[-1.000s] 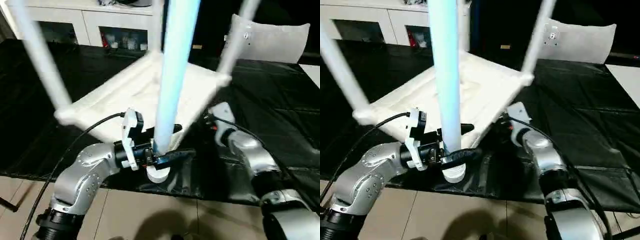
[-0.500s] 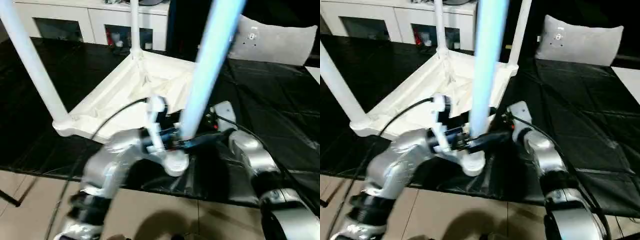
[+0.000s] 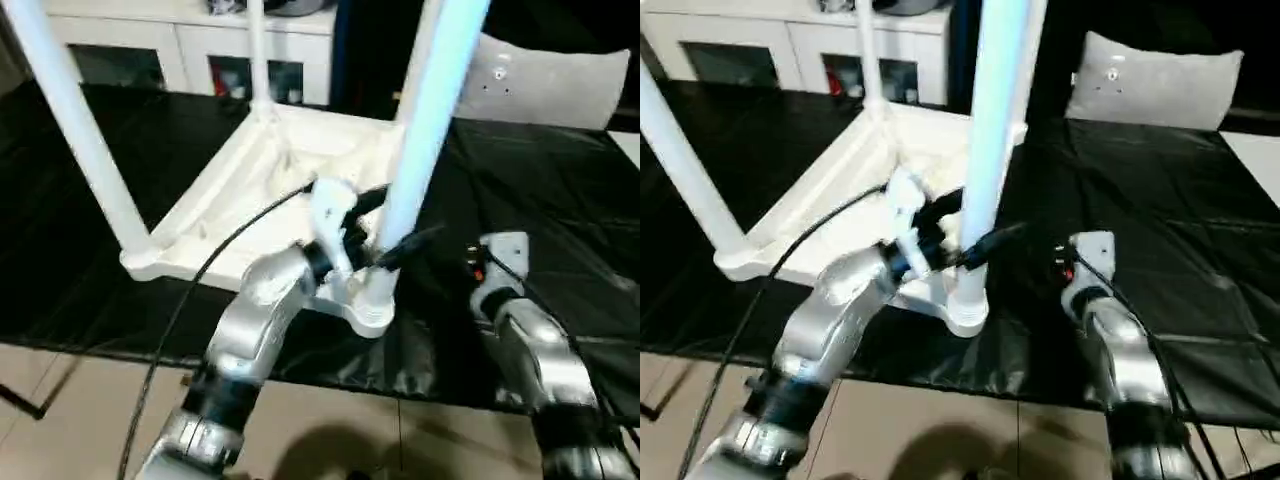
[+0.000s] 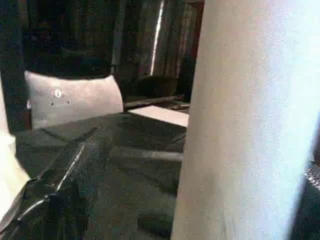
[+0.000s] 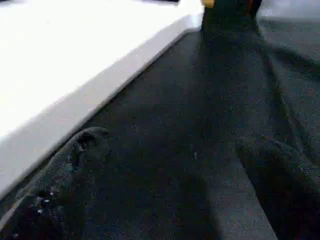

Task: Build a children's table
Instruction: Rotate table base

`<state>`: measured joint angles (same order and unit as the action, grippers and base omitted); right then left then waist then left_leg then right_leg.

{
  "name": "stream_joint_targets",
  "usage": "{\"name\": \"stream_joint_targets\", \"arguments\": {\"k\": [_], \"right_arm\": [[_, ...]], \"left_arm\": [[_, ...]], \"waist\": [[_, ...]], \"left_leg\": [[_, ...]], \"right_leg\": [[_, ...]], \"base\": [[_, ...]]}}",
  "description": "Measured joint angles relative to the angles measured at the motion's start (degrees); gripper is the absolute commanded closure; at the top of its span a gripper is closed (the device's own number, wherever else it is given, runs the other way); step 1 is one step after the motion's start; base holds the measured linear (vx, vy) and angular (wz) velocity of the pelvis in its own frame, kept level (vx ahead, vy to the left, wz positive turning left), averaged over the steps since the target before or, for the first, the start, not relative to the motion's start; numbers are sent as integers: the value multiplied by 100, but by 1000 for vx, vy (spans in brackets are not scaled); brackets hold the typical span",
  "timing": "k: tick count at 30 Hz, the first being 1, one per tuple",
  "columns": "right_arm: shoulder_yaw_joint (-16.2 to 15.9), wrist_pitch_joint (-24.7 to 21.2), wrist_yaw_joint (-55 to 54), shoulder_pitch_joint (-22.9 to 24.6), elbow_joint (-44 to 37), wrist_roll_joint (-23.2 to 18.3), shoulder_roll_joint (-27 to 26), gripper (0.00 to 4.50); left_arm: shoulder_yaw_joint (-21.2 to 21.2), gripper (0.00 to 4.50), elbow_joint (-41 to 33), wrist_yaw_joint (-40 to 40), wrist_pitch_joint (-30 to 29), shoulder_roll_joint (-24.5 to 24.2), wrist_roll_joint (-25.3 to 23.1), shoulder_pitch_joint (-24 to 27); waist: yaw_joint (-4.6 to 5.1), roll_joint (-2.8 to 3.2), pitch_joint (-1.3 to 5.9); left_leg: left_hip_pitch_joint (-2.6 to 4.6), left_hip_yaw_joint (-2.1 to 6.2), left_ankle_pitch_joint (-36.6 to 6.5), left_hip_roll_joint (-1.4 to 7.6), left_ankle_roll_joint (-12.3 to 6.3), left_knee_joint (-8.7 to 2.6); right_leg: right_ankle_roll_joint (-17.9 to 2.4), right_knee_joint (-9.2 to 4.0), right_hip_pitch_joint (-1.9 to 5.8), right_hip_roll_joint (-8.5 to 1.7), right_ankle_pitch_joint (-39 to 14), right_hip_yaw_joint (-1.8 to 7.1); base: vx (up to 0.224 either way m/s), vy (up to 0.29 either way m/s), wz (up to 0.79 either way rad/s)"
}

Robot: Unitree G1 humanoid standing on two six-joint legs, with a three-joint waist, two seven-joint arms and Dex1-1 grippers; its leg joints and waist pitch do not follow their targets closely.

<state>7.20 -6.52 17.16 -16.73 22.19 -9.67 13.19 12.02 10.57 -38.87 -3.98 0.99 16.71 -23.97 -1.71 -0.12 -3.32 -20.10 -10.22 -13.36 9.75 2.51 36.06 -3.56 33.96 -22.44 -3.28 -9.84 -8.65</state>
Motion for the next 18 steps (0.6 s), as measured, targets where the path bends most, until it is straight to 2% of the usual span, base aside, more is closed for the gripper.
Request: {"name": "stream_joint_targets", "arguments": {"k": [5,10,12,14,18], "right_arm": [[-50,-282,-91,447,-1112,-104,-144,0],[-100,-620,-217,808,-1743,-140,-228,0],[-137,-794,-243,962,-2062,-169,-251,0],[-225,-948,-281,1263,-2536,-176,-251,0],[-249,-1228,-346,1369,-2889,-205,-268,0]], "left_arm": [[-79,9,-846,-279,-114,-380,346,770],[-202,9,-1386,-350,-151,-726,383,1187],[-304,9,-1580,-344,-233,-879,403,1405],[-492,9,-2015,-326,-441,-1121,564,1892],[-769,9,-2327,-118,-682,-1284,646,2345]], "waist": [[-33,14,9],[-34,16,10],[-28,16,10],[-14,19,12],[-13,22,13]], "left_leg": [[-1,0,-1,1,3,-35],[-1,0,-2,-1,3,-40],[-1,0,-3,-1,3,-47],[1,-2,-4,-1,4,-71],[9,-2,-5,-2,6,-75]], "right_leg": [[4,-31,-4,0,-3,-7],[13,-56,1,1,-5,-5],[18,-62,3,1,-8,-6],[22,-78,14,5,-14,-6],[24,-87,22,5,-16,-8]], "base": [[0,0,0],[0,0,0],[0,0,0],[0,0,0],[0,0,0]]}}
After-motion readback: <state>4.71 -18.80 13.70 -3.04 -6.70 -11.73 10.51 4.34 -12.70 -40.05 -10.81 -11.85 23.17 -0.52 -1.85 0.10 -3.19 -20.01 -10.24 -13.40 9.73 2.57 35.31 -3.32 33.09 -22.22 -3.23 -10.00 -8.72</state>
